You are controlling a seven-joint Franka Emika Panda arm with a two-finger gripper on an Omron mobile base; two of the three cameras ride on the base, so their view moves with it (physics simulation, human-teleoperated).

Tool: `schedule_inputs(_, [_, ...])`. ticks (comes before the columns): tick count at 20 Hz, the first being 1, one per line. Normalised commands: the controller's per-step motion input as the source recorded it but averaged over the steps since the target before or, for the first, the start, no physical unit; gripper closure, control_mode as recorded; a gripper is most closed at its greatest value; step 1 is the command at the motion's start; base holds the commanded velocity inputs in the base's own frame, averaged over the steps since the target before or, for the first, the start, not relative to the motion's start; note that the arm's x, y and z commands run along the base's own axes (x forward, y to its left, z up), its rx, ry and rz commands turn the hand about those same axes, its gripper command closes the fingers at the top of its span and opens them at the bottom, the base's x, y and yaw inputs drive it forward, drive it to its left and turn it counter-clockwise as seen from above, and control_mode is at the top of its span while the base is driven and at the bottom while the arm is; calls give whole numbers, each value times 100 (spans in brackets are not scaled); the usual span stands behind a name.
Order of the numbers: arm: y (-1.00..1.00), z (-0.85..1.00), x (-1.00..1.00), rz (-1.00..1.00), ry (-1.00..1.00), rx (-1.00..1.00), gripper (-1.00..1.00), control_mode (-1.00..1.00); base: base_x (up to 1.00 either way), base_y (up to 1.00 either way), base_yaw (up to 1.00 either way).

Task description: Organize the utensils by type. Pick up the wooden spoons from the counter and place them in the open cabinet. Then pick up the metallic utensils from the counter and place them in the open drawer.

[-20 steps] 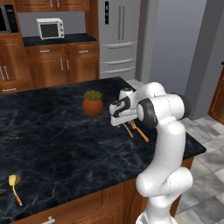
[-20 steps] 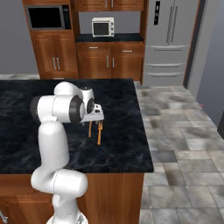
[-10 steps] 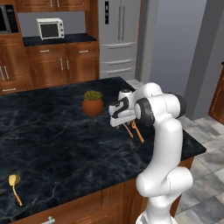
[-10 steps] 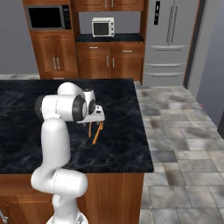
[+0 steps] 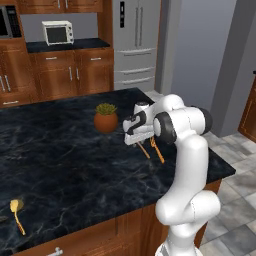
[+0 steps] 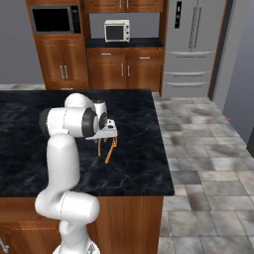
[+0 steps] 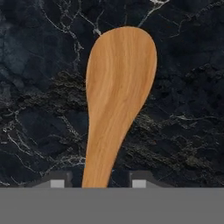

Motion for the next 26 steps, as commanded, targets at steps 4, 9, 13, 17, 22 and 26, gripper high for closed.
schedule_inputs(4, [0, 0, -6, 0, 0, 0, 100, -100, 0, 0, 0])
schedule_inputs(9, [0, 47, -15, 8, -1, 0, 100, -100, 0, 0, 0])
schedule_inputs(13, [0, 76, -24, 20, -5, 0, 100, -100, 0, 0, 0])
schedule_inputs(17, [1, 76, -34, 24, -8, 0, 100, -100, 0, 0, 0])
schedule_inputs(22, [6, 58, -39, 19, -2, 0, 100, -100, 0, 0, 0])
schedule_inputs(26, [6, 48, -49, 20, -8, -2, 100, -100, 0, 0, 0])
